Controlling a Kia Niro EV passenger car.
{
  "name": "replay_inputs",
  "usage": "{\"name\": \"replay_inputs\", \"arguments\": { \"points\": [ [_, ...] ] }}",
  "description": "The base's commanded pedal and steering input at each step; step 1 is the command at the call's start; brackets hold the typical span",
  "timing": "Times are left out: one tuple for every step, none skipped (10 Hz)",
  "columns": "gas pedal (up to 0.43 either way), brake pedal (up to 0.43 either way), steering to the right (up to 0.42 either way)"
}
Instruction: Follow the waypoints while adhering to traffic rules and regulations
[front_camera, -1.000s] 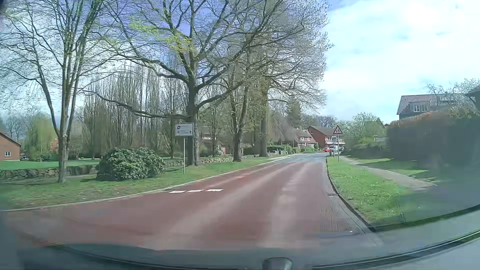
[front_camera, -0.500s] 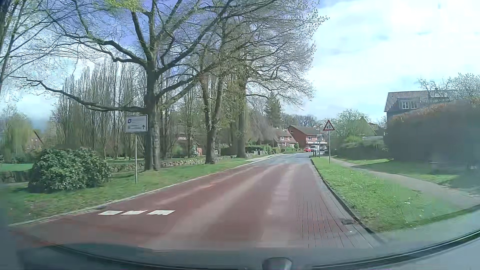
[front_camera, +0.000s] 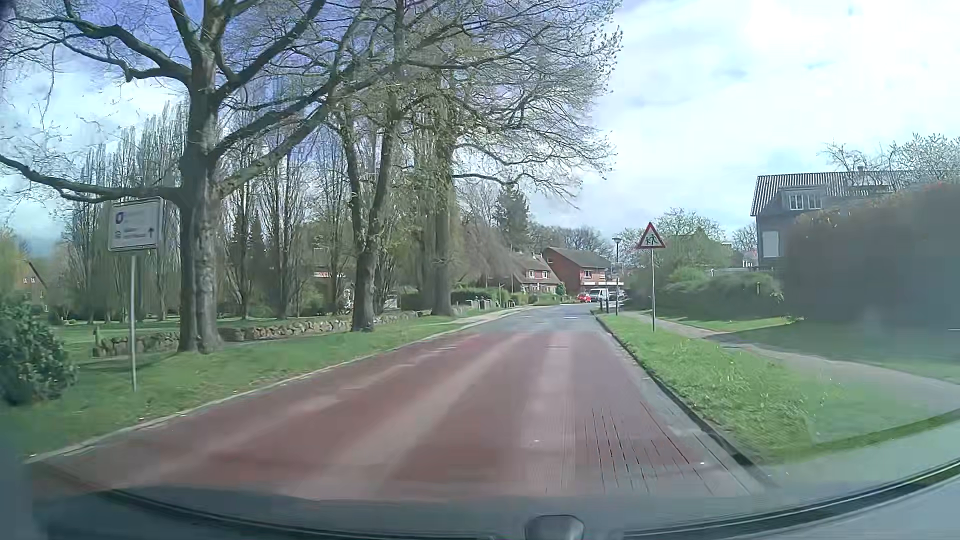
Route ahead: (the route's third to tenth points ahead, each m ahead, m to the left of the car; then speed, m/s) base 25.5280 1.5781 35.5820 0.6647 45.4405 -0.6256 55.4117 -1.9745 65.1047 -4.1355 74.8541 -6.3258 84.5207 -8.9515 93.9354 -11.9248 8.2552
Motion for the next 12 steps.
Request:
{"name": "replay_inputs", "arguments": {
  "points": [
    [0.157, 0.0, 0.057],
    [0.169, 0.0, 0.05],
    [0.197, 0.0, 0.045],
    [0.197, 0.0, 0.046],
    [0.197, 0.0, 0.044],
    [0.197, 0.0, 0.038],
    [0.197, 0.0, 0.034],
    [0.197, 0.0, 0.034],
    [0.189, 0.0, 0.031],
    [0.189, 0.0, 0.021],
    [0.189, 0.0, 0.013],
    [0.177, 0.0, 0.012]
  ]
}}
